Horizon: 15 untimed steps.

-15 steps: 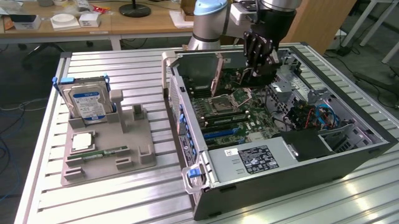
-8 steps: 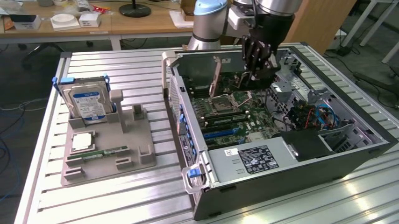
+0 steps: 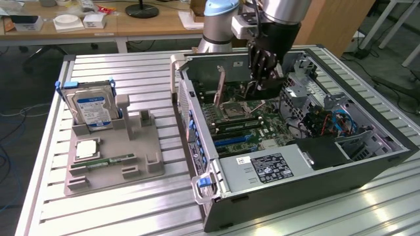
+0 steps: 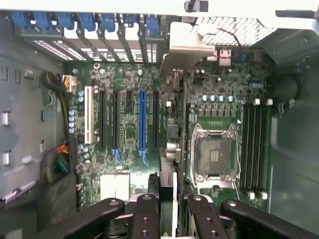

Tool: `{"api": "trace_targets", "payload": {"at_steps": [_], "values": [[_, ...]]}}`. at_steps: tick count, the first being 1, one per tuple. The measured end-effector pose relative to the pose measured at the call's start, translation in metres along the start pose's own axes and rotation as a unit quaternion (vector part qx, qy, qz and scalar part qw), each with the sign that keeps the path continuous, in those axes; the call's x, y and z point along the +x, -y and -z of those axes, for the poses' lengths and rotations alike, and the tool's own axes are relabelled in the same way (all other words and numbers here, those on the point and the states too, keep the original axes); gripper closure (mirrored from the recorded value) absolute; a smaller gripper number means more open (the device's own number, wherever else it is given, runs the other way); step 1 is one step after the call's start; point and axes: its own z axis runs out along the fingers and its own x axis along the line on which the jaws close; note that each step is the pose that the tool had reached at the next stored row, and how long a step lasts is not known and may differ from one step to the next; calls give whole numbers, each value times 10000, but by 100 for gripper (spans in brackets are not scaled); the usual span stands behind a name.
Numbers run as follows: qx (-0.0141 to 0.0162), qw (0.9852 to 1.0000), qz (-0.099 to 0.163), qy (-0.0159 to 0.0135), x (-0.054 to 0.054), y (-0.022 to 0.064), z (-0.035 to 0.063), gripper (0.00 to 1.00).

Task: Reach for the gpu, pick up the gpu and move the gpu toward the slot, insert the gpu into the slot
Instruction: 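Insert the gpu into the slot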

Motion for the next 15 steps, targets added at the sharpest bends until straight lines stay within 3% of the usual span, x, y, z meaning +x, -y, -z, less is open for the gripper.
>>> {"api": "trace_targets", "payload": {"at_steps": [3,7,9,11,12,15], "values": [[1,10000,18,-18,2,-25,-36,73],[35,10000,49,-22,3,-53,-75,73],[72,10000,60,-24,3,-69,-86,73],[157,9999,63,-23,3,-86,-97,73],[183,9998,63,-23,4,-90,-107,73],[195,9998,57,-23,19,-97,-153,73]]}}
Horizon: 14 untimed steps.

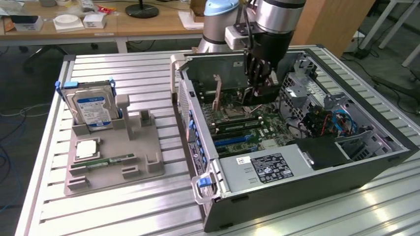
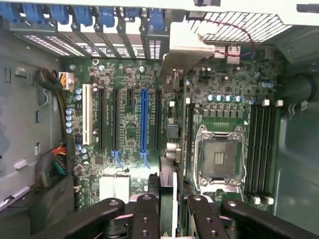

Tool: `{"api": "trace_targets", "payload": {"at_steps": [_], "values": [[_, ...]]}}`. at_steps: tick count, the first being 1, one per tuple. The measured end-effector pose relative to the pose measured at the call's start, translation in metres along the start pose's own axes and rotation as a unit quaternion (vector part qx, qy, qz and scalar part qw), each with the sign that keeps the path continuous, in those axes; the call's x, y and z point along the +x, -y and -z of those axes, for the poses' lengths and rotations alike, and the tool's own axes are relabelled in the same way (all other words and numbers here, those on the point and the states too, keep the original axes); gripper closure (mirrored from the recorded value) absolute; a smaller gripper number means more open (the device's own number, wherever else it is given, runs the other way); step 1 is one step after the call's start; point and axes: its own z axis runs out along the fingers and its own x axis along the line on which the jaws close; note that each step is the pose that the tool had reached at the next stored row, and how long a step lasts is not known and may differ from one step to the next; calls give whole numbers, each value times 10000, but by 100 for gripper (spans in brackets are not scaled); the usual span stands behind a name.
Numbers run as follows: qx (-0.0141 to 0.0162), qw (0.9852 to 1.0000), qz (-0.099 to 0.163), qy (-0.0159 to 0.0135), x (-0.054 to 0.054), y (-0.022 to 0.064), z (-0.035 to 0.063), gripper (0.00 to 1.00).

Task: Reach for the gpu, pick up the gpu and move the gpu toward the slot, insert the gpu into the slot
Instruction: 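Insert the gpu into the slot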

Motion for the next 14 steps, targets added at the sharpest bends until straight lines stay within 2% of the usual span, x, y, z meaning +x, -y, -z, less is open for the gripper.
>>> {"api": "trace_targets", "payload": {"at_steps": [6,9,14], "values": [[1,10000,-43,-1,93,-7,-38,73],[3,9999,-164,-5,97,-12,-70,73],[5,9998,-198,-6,100,-80,-107,73]]}}
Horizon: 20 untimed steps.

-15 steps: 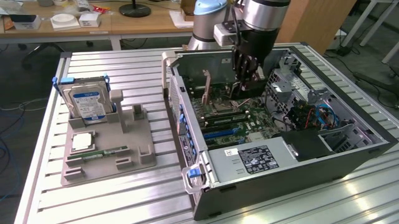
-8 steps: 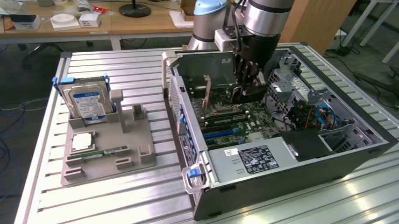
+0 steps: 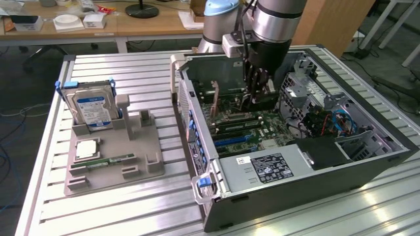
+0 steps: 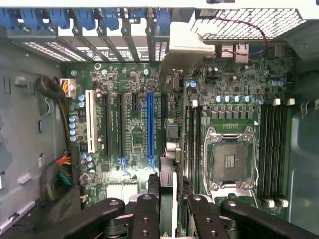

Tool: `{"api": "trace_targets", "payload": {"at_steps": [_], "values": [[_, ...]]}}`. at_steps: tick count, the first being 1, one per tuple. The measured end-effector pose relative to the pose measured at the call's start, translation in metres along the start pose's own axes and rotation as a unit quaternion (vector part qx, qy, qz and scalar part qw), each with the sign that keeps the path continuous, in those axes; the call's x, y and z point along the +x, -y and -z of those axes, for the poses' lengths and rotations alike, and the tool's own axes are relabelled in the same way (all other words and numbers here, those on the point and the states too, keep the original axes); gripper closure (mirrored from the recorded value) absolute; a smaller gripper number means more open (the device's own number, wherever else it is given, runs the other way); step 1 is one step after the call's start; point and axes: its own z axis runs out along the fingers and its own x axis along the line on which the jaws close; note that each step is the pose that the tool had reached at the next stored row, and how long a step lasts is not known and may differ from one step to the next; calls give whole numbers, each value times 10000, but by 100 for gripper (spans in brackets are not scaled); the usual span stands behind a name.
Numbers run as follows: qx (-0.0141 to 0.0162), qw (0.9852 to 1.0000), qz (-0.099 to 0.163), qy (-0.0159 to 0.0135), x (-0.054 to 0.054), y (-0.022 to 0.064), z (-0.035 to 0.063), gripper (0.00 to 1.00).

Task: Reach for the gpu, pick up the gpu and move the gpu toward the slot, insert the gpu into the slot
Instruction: 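Insert the gpu into the slot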

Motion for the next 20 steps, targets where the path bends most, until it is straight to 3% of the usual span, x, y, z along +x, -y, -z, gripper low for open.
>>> {"api": "trace_targets", "payload": {"at_steps": [3,13,20], "values": [[-1,10000,-15,-2,3,-76,-35,73],[1,10000,-75,-4,186,-78,-94,73],[1,10000,-90,-4,211,-128,-162,73]]}}
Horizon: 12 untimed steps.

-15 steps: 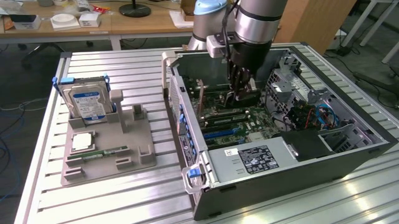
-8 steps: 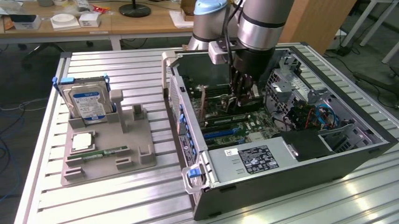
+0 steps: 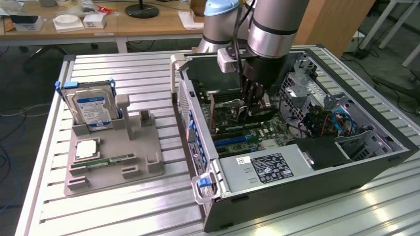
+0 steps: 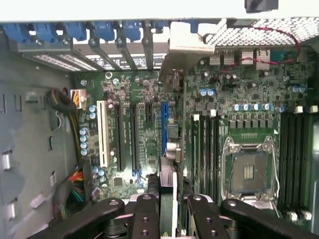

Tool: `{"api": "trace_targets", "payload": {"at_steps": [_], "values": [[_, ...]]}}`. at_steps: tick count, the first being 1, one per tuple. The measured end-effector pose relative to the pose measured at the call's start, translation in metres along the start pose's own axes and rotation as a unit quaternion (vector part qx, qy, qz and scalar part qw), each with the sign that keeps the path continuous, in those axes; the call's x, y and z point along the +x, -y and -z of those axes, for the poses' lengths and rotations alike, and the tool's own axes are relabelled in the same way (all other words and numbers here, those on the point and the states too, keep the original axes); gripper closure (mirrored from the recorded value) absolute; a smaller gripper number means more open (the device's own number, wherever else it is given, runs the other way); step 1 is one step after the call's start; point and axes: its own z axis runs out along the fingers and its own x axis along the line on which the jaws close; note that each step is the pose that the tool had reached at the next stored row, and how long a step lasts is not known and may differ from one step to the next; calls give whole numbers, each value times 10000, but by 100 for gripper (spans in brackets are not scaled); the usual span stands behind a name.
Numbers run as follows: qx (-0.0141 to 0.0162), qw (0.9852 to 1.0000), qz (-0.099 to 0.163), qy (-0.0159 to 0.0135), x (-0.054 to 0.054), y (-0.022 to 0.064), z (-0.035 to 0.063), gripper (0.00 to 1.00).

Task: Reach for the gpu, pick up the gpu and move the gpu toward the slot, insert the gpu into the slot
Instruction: 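Insert the gpu into the slot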

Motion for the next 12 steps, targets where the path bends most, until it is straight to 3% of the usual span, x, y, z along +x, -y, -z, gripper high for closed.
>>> {"api": "trace_targets", "payload": {"at_steps": [8,12], "values": [[0,10000,4,-1,3,-22,-116,73],[-4,9997,244,7,3,-24,-133,73]]}}
